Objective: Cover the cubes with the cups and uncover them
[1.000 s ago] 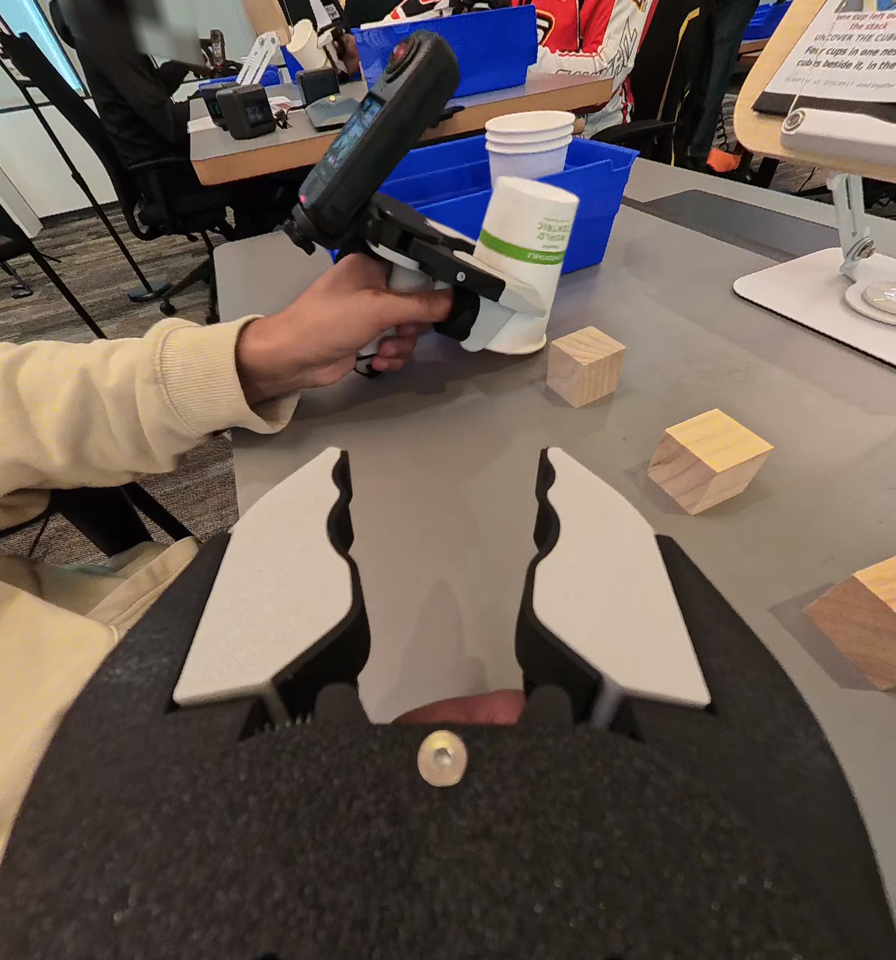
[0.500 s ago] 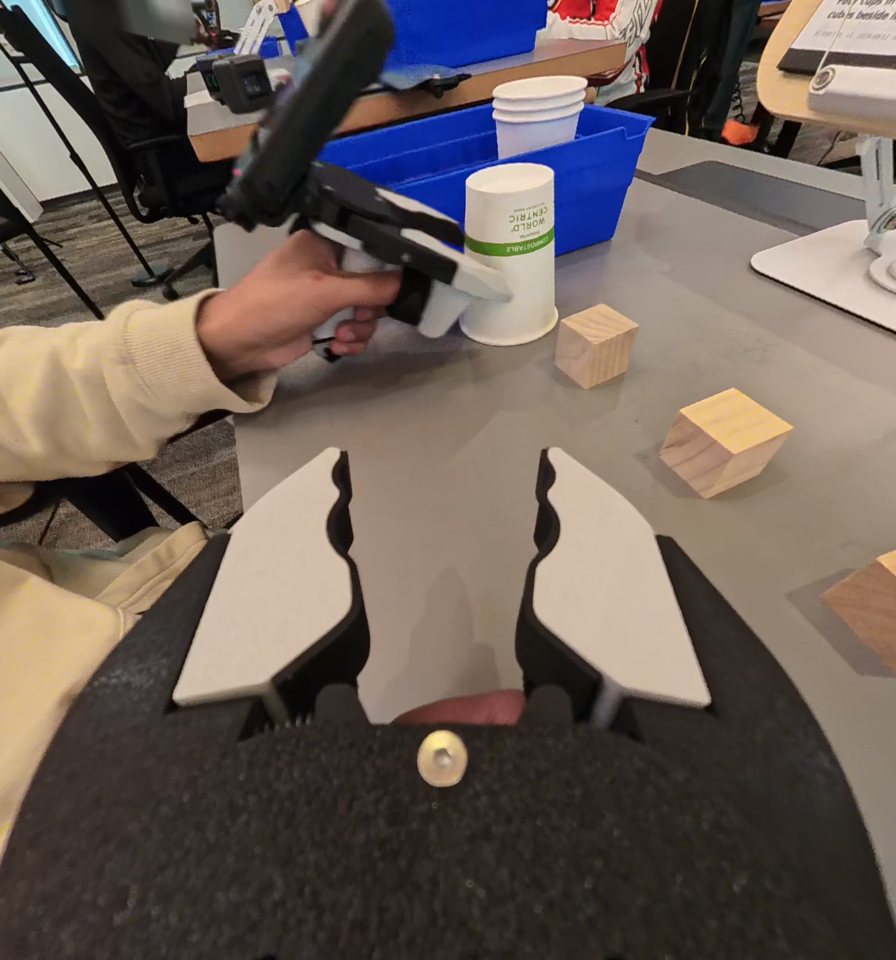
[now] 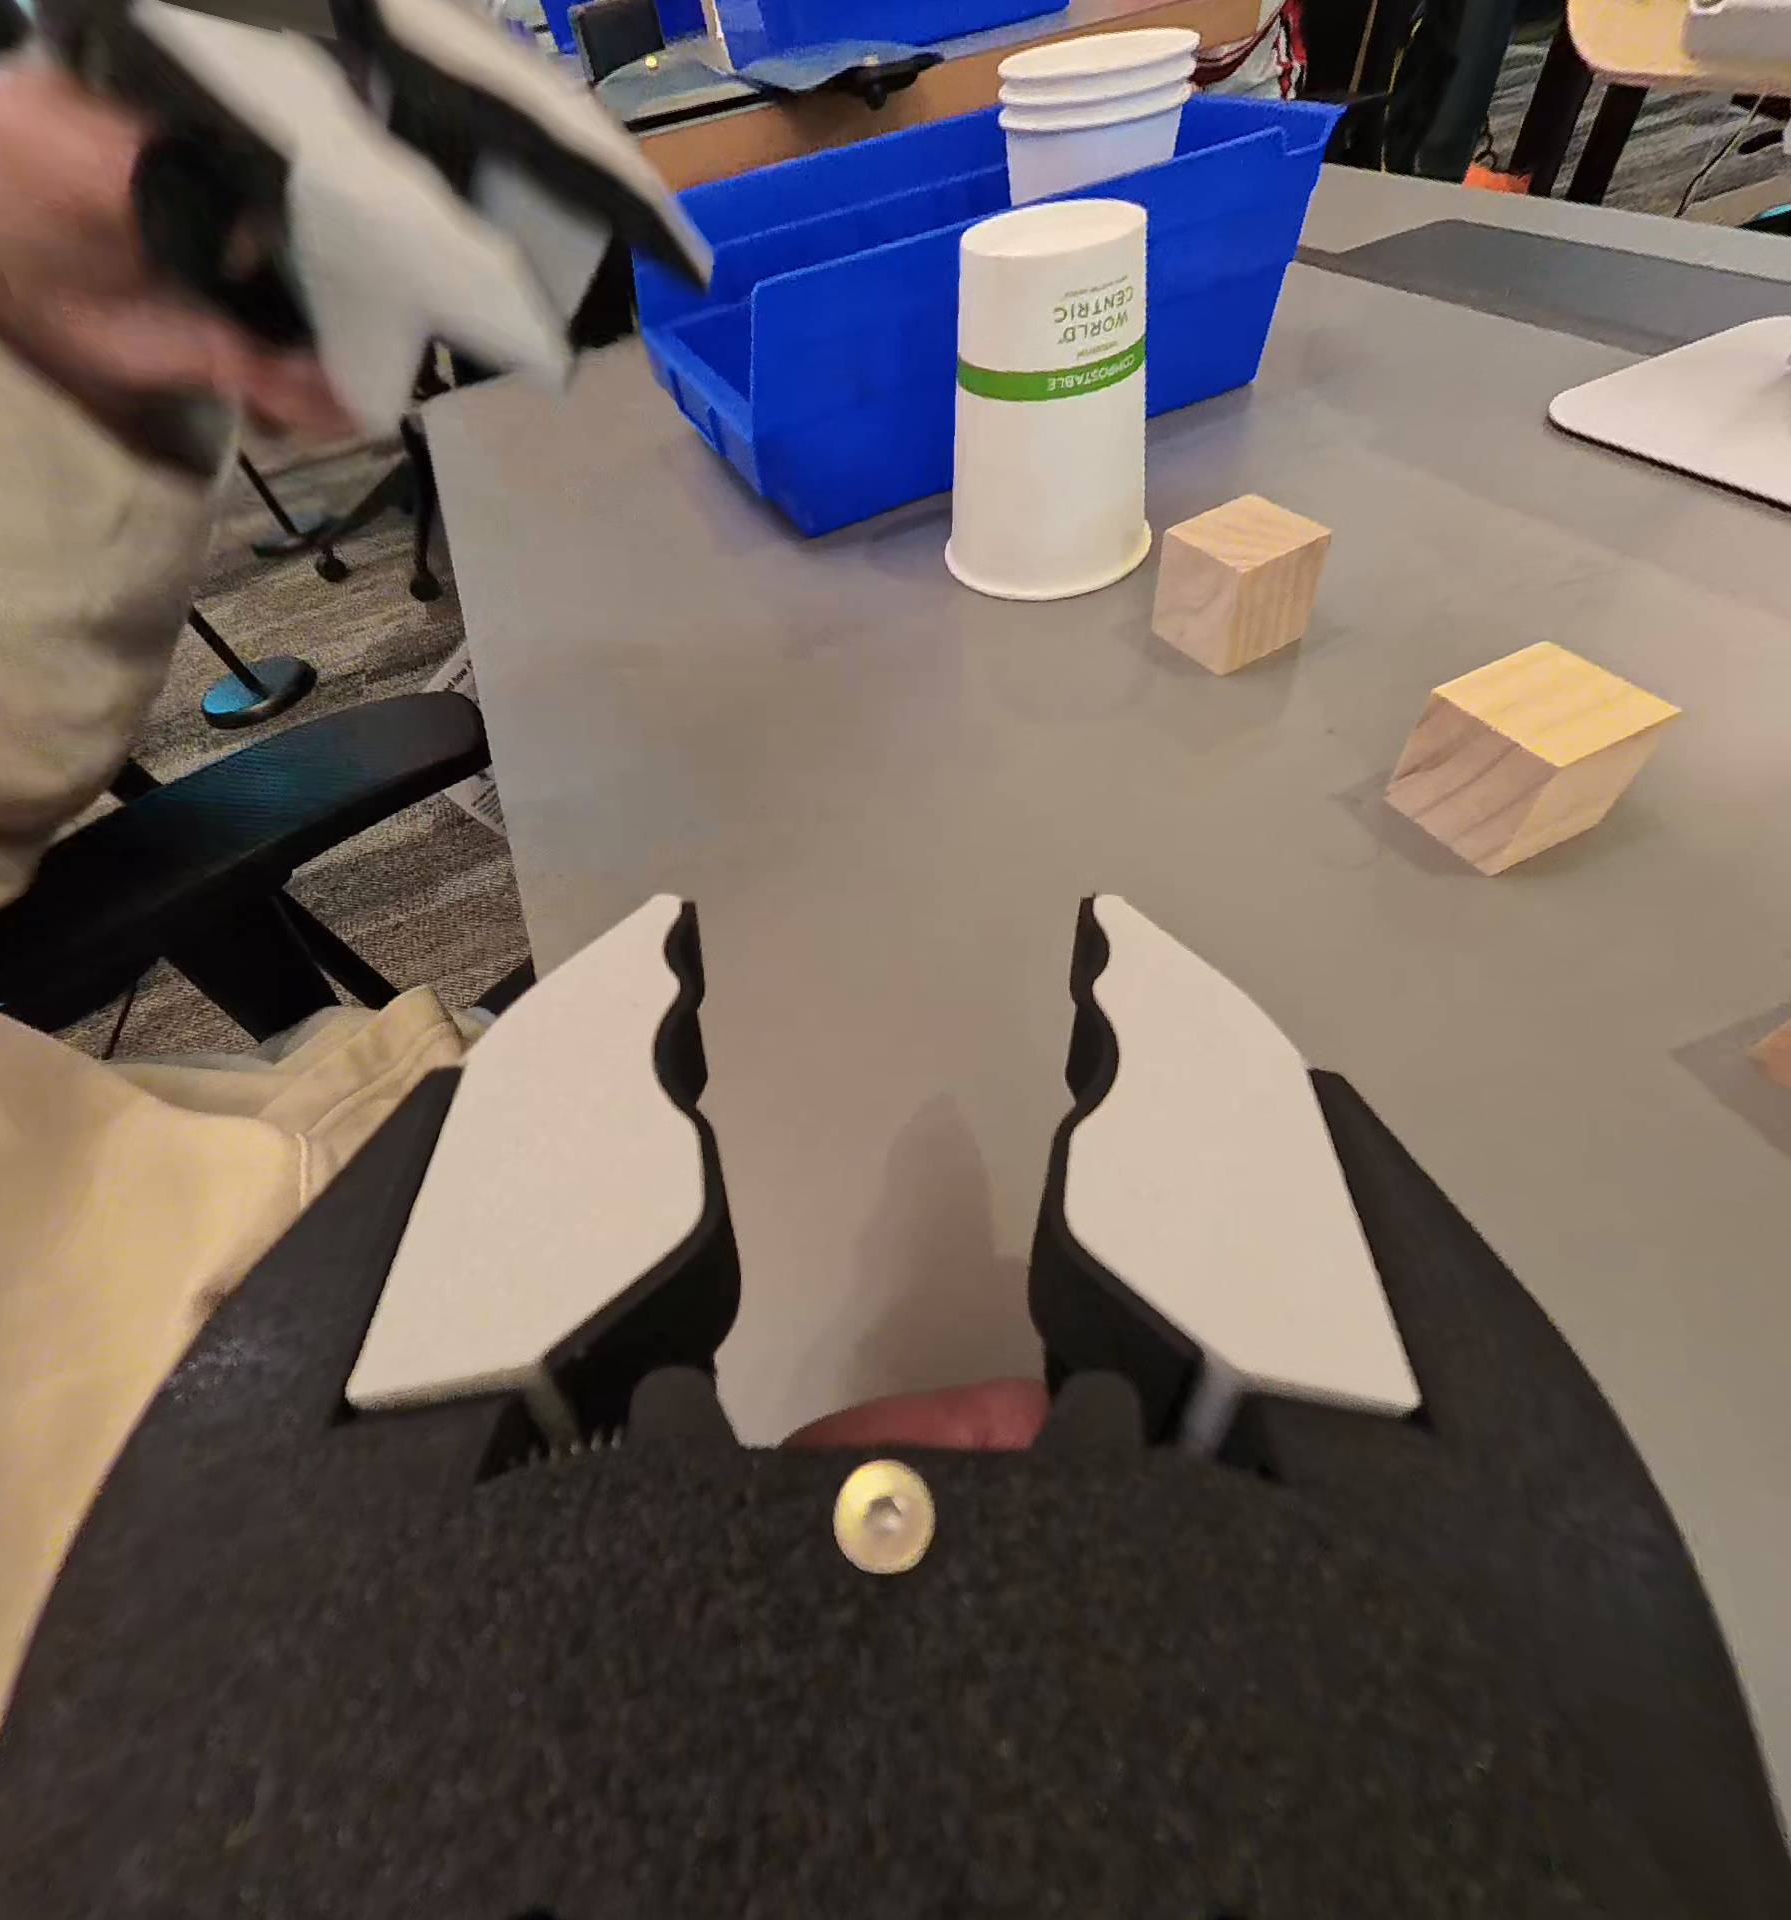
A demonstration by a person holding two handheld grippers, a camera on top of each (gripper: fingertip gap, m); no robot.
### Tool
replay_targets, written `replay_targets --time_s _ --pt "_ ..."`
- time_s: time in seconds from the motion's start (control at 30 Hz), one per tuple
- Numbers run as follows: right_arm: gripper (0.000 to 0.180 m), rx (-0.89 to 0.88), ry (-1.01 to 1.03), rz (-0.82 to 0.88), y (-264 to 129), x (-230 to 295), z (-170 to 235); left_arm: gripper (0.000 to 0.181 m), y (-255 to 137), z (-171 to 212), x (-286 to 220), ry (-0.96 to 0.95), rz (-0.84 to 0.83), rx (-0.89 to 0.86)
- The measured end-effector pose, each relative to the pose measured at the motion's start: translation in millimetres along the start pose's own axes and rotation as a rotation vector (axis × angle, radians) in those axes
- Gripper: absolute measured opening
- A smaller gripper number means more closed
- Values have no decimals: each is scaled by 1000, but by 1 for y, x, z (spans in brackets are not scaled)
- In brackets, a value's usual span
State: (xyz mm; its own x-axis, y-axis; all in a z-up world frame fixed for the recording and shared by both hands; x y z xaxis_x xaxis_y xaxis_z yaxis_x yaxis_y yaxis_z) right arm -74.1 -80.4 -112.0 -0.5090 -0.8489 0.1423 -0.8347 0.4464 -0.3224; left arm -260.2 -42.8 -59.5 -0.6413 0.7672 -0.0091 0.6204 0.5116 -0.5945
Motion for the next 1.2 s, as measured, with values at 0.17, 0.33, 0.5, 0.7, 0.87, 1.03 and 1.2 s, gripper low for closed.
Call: replay_targets --time_s 0.17,0.33,0.5,0.7,0.87,1.03,1.2 --pt "67 -16 27 -4 -3 -5 0 49 9 -56 152 190 -186 206" --pt "66 -22 43 -1 -5 -10 0 51 33 -44 258 282 -221 611" --pt "66 -18 55 -12 -4 -11 2 50 42 -43 288 338 -215 730" --pt "66 -18 69 -27 -2 -10 3 43 43 -47 296 310 -156 732" --pt "66 -12 76 -38 -1 -9 4 16 43 -40 299 306 -121 768" --pt "65 -13 74 -41 -1 -8 3 5 43 -38 298 269 -85 766" --pt "64 -14 76 -44 -1 -8 3 5 40 -39 301 271 -89 771"
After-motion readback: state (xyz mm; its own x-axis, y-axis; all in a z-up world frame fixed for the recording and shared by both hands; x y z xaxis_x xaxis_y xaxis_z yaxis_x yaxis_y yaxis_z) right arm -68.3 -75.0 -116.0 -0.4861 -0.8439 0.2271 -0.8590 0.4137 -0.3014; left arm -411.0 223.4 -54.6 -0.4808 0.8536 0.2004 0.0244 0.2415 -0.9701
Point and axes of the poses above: each gripper's, where its closed fingertips meet, y out along the fingers, z out of its underside, x = y × z across the jaws, the point moved 2 cm from there along -y, back along the fingers, and after that the axes turned 2 degrees about -z, right-handed, at the moved point
